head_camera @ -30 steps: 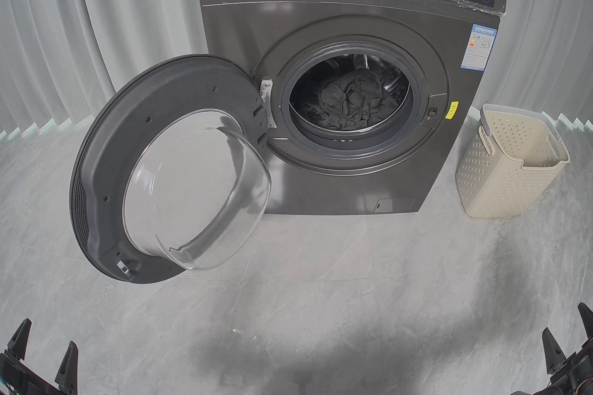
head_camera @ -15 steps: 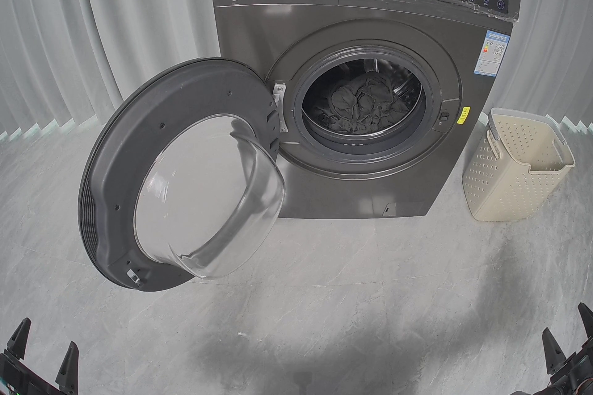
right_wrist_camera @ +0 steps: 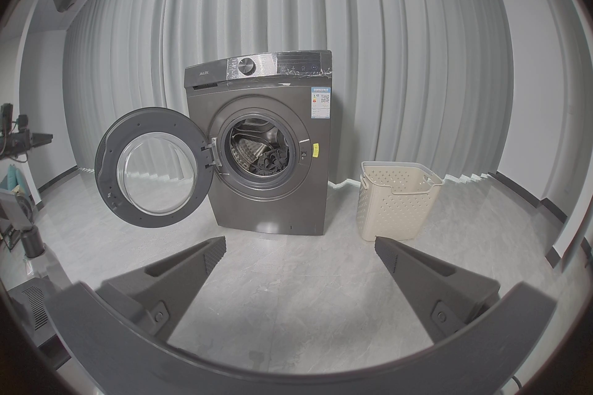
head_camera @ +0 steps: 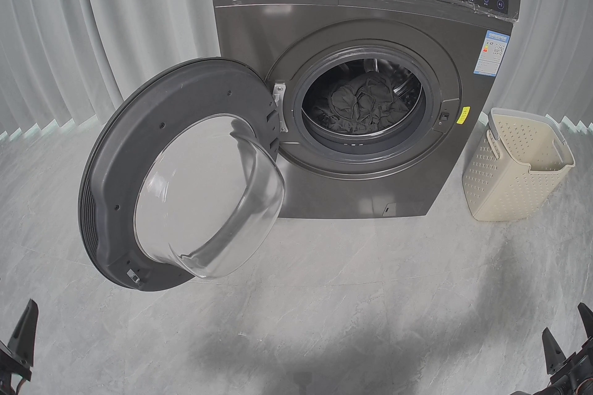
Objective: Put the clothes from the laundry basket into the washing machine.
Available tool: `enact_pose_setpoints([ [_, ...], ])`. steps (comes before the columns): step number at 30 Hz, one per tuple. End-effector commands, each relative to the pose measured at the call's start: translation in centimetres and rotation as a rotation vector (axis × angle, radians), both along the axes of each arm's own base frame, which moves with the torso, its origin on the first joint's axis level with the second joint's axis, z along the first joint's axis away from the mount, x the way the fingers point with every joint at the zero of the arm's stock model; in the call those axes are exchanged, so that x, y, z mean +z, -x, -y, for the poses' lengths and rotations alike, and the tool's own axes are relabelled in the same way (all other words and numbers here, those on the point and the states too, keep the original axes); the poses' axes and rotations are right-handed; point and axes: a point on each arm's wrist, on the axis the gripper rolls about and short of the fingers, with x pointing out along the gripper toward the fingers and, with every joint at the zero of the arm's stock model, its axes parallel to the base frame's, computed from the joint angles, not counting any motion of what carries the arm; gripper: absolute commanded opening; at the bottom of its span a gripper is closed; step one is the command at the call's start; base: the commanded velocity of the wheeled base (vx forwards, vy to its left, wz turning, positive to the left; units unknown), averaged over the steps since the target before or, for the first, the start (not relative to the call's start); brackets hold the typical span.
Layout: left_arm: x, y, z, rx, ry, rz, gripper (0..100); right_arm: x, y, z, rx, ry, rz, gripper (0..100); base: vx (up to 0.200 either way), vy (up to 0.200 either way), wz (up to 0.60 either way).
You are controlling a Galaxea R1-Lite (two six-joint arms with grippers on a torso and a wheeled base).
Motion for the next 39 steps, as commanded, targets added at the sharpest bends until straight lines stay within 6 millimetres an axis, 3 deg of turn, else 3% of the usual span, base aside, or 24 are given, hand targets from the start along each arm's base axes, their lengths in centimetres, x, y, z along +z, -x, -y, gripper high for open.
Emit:
enact_pose_setpoints([
  [1, 4.0, -8.1, 1.1, -0.128, 0.060, -0.217, 100, -0.1, 0.1, 0.0, 0.000, 0.000, 0.014, 100, 0.000, 0.000, 0.00],
  [7, 5.0, -12.6, 1.9, -0.190, 0.066, -0.232, 100, -0.1, 0.1, 0.0, 0.000, 0.000, 0.014, 100, 0.000, 0.000, 0.00],
  [18, 6.2, -18.2, 2.0, -0.166, 0.063, -0.303, 100, -0.1, 0.1, 0.0, 0.000, 0.000, 0.014, 100, 0.000, 0.000, 0.00],
  [29, 5.5, -20.0, 2.5, -0.193, 0.024, -0.329, 100, -0.1, 0.1, 0.0, 0.000, 0.000, 0.014, 100, 0.000, 0.000, 0.00],
  [39, 5.6, -19.3, 6.0, -0.436, -0.005, -0.327, 100, -0.1, 0.1, 0.0, 0.000, 0.000, 0.014, 100, 0.000, 0.000, 0.00],
])
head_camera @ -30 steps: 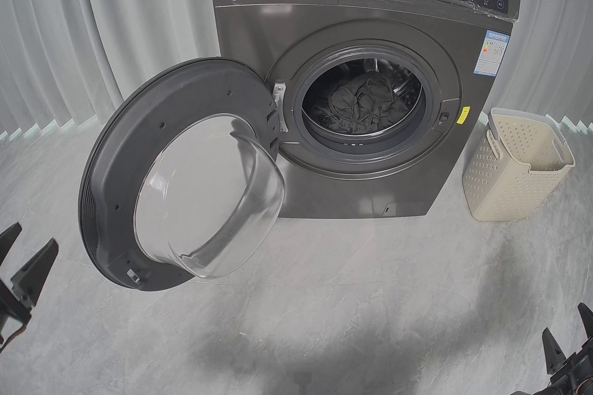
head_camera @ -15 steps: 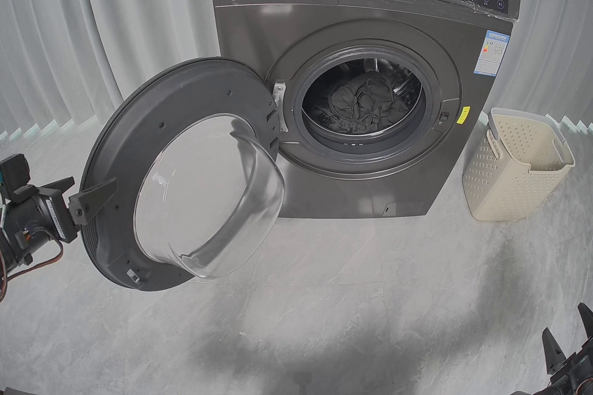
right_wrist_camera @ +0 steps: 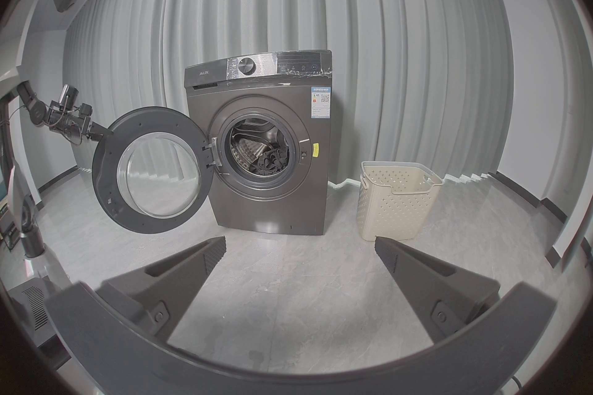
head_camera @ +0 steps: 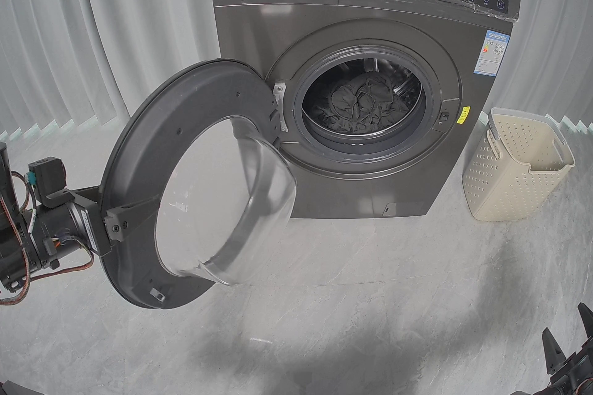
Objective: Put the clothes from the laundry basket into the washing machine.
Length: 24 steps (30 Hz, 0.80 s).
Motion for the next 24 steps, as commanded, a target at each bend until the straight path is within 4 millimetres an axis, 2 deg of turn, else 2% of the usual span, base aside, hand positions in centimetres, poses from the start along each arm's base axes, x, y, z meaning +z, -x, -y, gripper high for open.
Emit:
enact_pose_setpoints([
  [1, 0.2, 0.3, 1.8, -0.099, 0.001, 0.005, 100, -0.1, 0.1, 0.0, 0.000, 0.000, 0.013, 100, 0.000, 0.000, 0.00],
  [10, 1.8, 0.7, 5.6, -0.258, 0.030, 0.067, 100, -0.1, 0.1, 0.0, 0.000, 0.000, 0.013, 100, 0.000, 0.000, 0.00],
  [17, 1.4, 0.6, 7.7, -0.343, 0.055, 0.052, 100, -0.1, 0.1, 0.0, 0.000, 0.000, 0.013, 100, 0.000, 0.000, 0.00],
  [24, 1.8, 0.6, 7.4, -0.304, 0.091, 0.096, 100, -0.1, 0.1, 0.0, 0.000, 0.000, 0.013, 100, 0.000, 0.000, 0.00],
])
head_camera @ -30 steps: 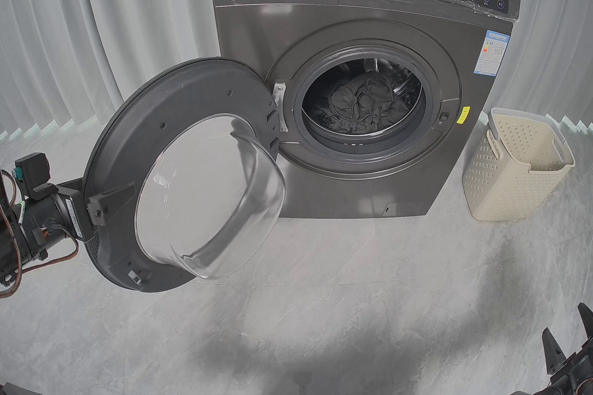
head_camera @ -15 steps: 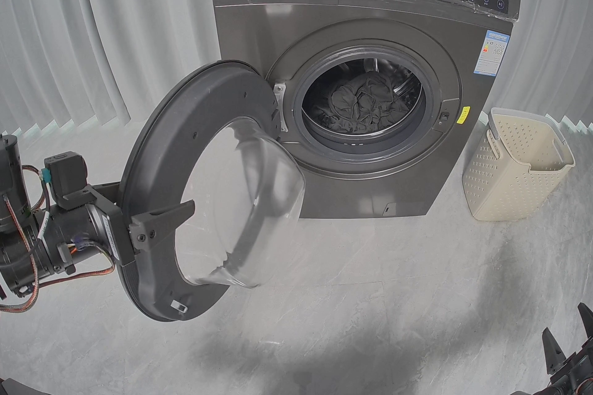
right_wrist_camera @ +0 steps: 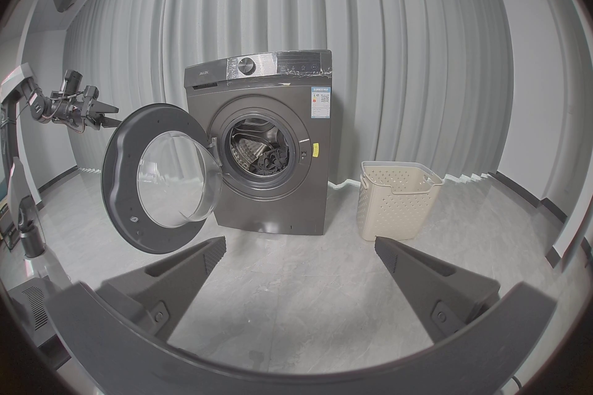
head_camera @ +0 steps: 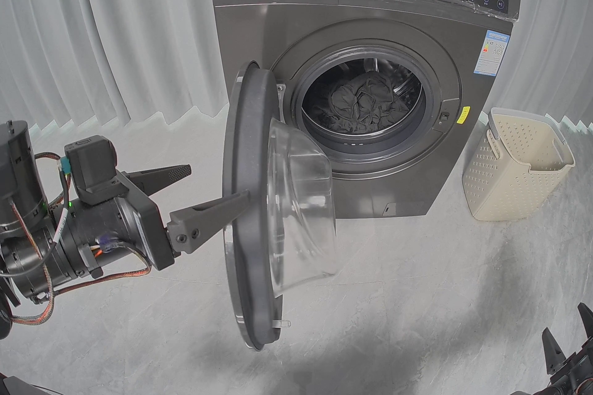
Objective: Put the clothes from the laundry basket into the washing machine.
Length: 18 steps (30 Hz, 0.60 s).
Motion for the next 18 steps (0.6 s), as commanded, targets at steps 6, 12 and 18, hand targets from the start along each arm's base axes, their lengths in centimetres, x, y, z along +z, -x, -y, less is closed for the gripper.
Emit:
enact_pose_setpoints([
  [6, 1.0, 0.7, -2.0, 0.157, 0.017, 0.056, 100, -0.1, 0.1, 0.0, 0.000, 0.000, 0.014, 100, 0.000, 0.000, 0.00],
  [12, -0.7, -1.1, -1.9, 0.215, -0.072, 0.016, 100, -0.1, 0.1, 0.0, 0.000, 0.000, 0.014, 100, 0.000, 0.000, 0.00],
  [18, -2.4, -4.4, -0.1, 0.210, -0.100, -0.027, 100, -0.1, 0.1, 0.0, 0.000, 0.000, 0.014, 100, 0.000, 0.000, 0.00],
])
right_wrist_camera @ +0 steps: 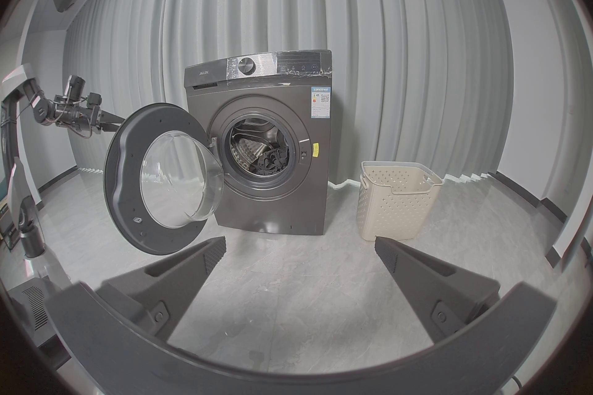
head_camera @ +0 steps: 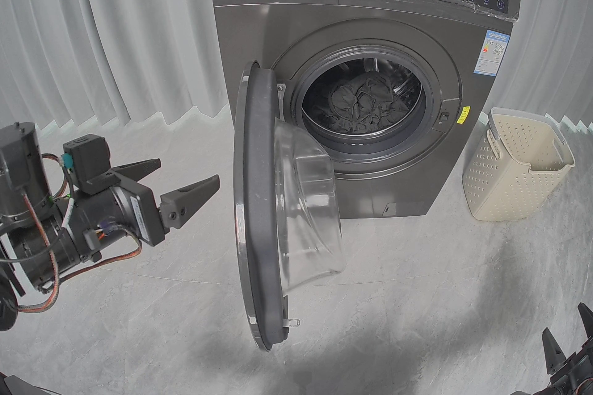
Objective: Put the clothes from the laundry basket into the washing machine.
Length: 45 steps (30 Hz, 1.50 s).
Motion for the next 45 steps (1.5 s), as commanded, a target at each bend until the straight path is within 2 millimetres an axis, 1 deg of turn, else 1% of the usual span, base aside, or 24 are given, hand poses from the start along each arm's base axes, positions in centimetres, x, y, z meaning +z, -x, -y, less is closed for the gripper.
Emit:
enact_pose_setpoints([
  [1, -1.7, -3.3, 1.9, -0.004, -0.025, -0.038, 100, -0.1, 0.1, 0.0, 0.000, 0.000, 0.013, 100, 0.000, 0.000, 0.00],
  [3, -1.6, -4.0, 2.8, -0.022, -0.003, -0.010, 100, -0.1, 0.1, 0.0, 0.000, 0.000, 0.013, 100, 0.000, 0.000, 0.00],
  [6, -2.2, -4.9, 4.3, -0.048, -0.001, -0.015, 100, -0.1, 0.1, 0.0, 0.000, 0.000, 0.013, 100, 0.000, 0.000, 0.00],
  [10, -2.4, -5.6, 5.5, -0.075, -0.002, -0.018, 100, -0.1, 0.1, 0.0, 0.000, 0.000, 0.013, 100, 0.000, 0.000, 0.00],
  [14, -2.0, -6.4, 6.1, -0.078, 0.008, -0.001, 100, -0.1, 0.1, 0.0, 0.000, 0.000, 0.013, 100, 0.000, 0.000, 0.00],
  [15, -1.6, -7.1, 6.6, -0.077, 0.021, 0.018, 100, -0.1, 0.1, 0.0, 0.000, 0.000, 0.013, 100, 0.000, 0.000, 0.00],
  [17, -1.5, -7.7, 7.0, -0.075, 0.030, 0.030, 100, -0.1, 0.1, 0.0, 0.000, 0.000, 0.013, 100, 0.000, 0.000, 0.00],
  [18, -1.6, -8.4, 7.5, -0.075, 0.037, 0.041, 100, -0.1, 0.1, 0.0, 0.000, 0.000, 0.013, 100, 0.000, 0.000, 0.00],
  [23, -1.9, -10.1, 9.0, -0.084, 0.047, 0.043, 100, -0.1, 0.1, 0.0, 0.000, 0.000, 0.013, 100, 0.000, 0.000, 0.00],
  [24, -1.9, -10.1, 9.0, -0.084, 0.047, 0.043, 100, -0.1, 0.1, 0.0, 0.000, 0.000, 0.013, 100, 0.000, 0.000, 0.00],
  [26, -1.9, -10.9, 10.4, -0.101, 0.067, 0.047, 100, -0.1, 0.1, 0.0, 0.000, 0.000, 0.013, 100, 0.000, 0.000, 0.00],
  [29, -1.9, -11.3, 11.4, -0.115, 0.087, 0.057, 100, -0.1, 0.1, 0.0, 0.000, 0.000, 0.013, 100, 0.000, 0.000, 0.00],
  [36, -1.6, -12.6, 12.5, -0.112, 0.102, 0.080, 100, -0.1, 0.1, 0.0, 0.000, 0.000, 0.013, 100, 0.000, 0.000, 0.00],
  [37, -1.6, -13.1, 12.9, -0.122, 0.109, 0.088, 100, -0.1, 0.1, 0.0, 0.000, 0.000, 0.013, 100, 0.000, 0.000, 0.00],
  [39, -1.6, -13.3, 13.3, -0.126, 0.115, 0.093, 100, -0.1, 0.1, 0.0, 0.000, 0.000, 0.013, 100, 0.000, 0.000, 0.00],
  [41, -1.9, -14.2, 14.3, -0.128, 0.119, 0.100, 100, -0.1, 0.1, 0.0, 0.000, 0.000, 0.013, 100, 0.000, 0.000, 0.00],
  [45, -1.5, -15.4, 15.3, -0.125, 0.134, 0.119, 100, -0.1, 0.1, 0.0, 0.000, 0.000, 0.013, 100, 0.000, 0.000, 0.00],
])
